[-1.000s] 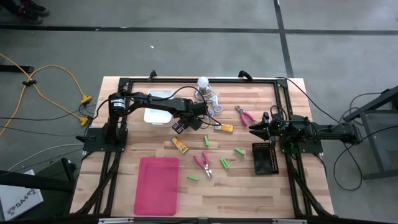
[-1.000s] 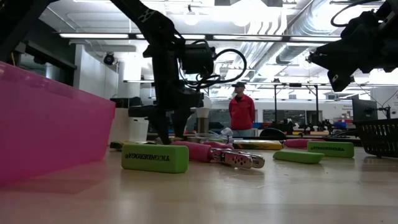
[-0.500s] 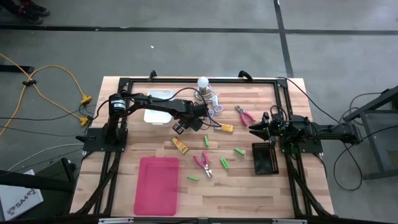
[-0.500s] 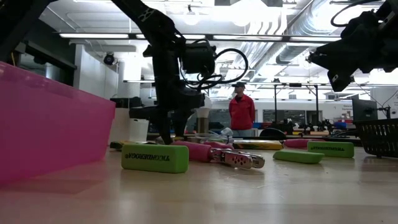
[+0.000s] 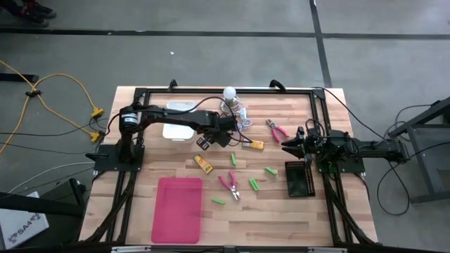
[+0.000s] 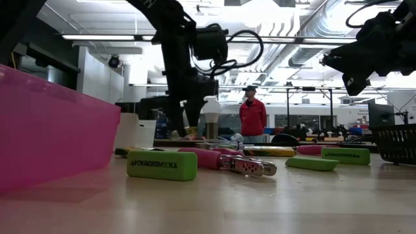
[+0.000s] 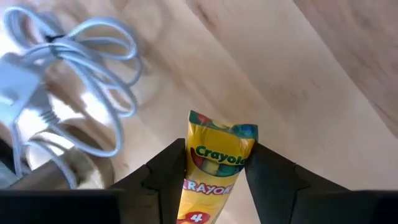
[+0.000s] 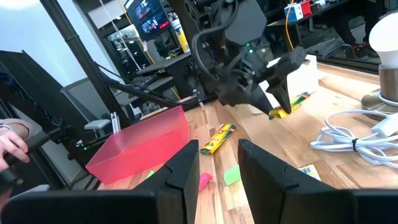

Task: Pick & Place School Supplies
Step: Put the top left crayon box into the pink bin

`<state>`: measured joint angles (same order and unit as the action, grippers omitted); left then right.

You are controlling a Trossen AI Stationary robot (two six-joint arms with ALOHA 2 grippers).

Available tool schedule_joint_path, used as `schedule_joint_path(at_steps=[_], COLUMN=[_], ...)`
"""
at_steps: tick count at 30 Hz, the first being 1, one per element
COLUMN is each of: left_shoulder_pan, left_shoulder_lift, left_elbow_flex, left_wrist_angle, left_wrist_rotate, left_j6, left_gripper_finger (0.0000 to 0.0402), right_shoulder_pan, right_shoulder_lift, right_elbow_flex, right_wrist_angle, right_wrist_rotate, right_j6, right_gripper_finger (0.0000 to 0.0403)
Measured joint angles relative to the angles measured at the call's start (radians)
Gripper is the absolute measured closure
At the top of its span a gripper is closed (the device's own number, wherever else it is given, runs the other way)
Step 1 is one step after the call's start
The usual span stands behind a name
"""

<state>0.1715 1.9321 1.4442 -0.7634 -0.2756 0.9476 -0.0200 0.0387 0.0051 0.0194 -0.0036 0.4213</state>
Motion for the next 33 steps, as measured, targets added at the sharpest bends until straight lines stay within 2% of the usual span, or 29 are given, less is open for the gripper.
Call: schedule_joint_path(at_steps=[15,27,33], left_shoulder_pan=[-0.033,-0.108,-0.136], left_shoulder_lift=[-0.075,-0.122,-0.157], left_elbow_flex=[0.011,0.011,0.011], left_wrist_angle=[-0.067,-0.122,-0.139], left_wrist_rotate=[-0.046,-0.100,-0.100], left_j6=[-0.059,-0.168,-0.243], left_gripper_finger=[0.0249,0.0249,0.0264], right_shoulder_pan=[0.000,0.000,0.000], right_shoulder_lift=[0.000,0.000,0.000], right_elbow_flex=[0.000,0.000,0.000], right_wrist_angle=[0.005,0.005,0.004], right_wrist_rotate=[0.000,0.000,0.000], right_j6=[0.000,0.000,0.000], right_gripper_finger=[0.0302,0.0302,0.0302])
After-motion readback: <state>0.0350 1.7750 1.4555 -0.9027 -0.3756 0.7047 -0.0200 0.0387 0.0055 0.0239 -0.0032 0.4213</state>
